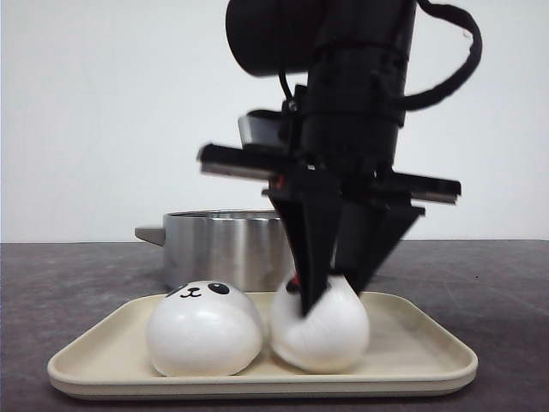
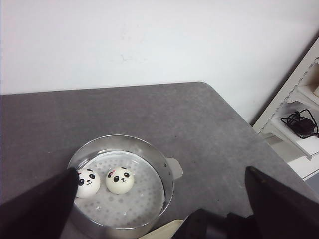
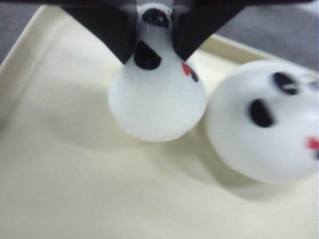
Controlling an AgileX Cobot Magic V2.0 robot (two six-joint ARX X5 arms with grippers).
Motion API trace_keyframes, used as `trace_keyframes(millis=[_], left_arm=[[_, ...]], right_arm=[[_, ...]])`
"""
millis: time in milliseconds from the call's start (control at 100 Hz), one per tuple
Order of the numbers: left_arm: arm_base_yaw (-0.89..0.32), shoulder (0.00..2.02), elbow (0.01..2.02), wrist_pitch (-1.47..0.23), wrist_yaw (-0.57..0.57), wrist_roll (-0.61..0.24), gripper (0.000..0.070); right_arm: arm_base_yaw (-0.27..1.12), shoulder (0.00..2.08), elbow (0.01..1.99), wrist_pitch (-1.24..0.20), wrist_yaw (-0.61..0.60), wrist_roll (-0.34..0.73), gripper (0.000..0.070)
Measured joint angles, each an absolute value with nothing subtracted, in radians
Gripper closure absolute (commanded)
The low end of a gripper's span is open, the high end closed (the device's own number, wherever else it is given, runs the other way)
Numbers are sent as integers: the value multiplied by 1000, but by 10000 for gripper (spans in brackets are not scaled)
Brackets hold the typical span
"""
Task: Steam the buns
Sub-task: 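Lower the right gripper and grasp the front bun nearest it, then lift the bun with the right gripper, release it into the pot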
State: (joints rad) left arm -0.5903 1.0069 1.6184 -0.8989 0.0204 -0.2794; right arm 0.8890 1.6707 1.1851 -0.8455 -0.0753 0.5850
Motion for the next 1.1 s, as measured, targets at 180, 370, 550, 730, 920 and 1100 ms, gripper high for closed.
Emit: trace_keyframes(millis=[180, 370, 550, 730, 920, 1100], left_arm=[[-590, 1007, 1618, -908, -14, -276, 70], [-590, 1007, 1618, -908, -24, -276, 69], [-590, 1007, 1618, -908, -24, -276, 70], [-590, 1007, 1618, -908, -24, -276, 69], [-590, 1007, 1618, -909, -24, -276, 70], [-590, 1007, 1618, -935, -24, -268, 69]], right_arm=[[875, 1532, 1398, -830, -20, 545, 687], [804, 1524, 1624, -809, -5, 465, 691], [704, 1593, 1652, -775, -4, 418, 691], [632, 1726, 1652, -797, -7, 369, 691], [601, 1872, 1652, -800, -9, 340, 691], [592, 1960, 1647, -814, -31, 337, 524]])
